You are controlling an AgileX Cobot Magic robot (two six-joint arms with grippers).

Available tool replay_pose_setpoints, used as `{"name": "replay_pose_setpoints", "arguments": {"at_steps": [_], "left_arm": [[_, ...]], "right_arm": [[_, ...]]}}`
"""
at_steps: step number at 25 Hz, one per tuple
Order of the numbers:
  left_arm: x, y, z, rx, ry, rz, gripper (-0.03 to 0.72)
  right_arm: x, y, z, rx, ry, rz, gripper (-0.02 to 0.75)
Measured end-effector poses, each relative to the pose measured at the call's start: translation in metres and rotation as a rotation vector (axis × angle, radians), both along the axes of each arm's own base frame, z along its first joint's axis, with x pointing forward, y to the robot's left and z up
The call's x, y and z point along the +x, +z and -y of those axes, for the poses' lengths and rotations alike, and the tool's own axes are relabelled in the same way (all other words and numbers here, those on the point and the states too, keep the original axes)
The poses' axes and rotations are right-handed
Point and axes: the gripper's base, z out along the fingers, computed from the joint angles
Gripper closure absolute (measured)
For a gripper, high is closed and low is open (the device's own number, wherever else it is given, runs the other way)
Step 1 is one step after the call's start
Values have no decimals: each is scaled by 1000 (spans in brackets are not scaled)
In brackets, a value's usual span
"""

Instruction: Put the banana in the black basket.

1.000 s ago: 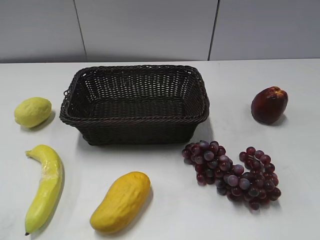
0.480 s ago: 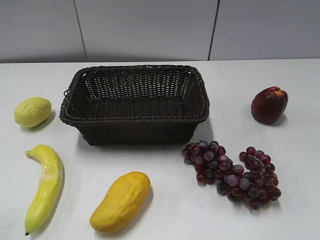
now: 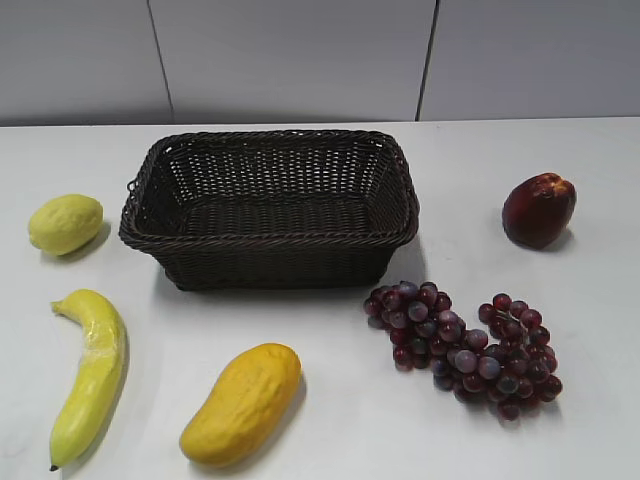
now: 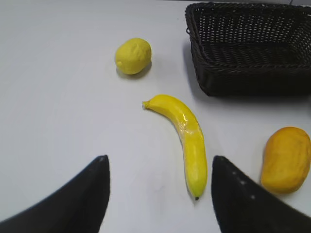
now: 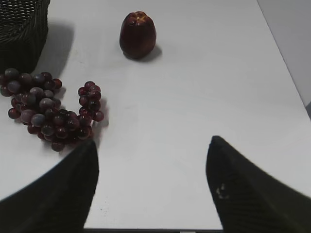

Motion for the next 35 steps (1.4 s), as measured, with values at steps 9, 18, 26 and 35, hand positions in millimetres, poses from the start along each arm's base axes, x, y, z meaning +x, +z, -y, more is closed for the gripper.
{"name": "replay_pose_setpoints", "arguments": {"at_steps": [9, 18, 26, 35], "left_arm": [[68, 12, 10, -141, -25, -249, 42], [121, -20, 23, -150, -70, -524, 64], [145, -50, 56, -94, -149, -673, 82], [166, -83, 94, 49, -173, -843, 92]], "right_arm": [[0, 0, 0, 0, 0, 0, 183], [0, 0, 0, -1, 0, 0, 183], [0, 0, 0, 0, 0, 0, 183], [0, 0, 0, 0, 0, 0, 183]]}}
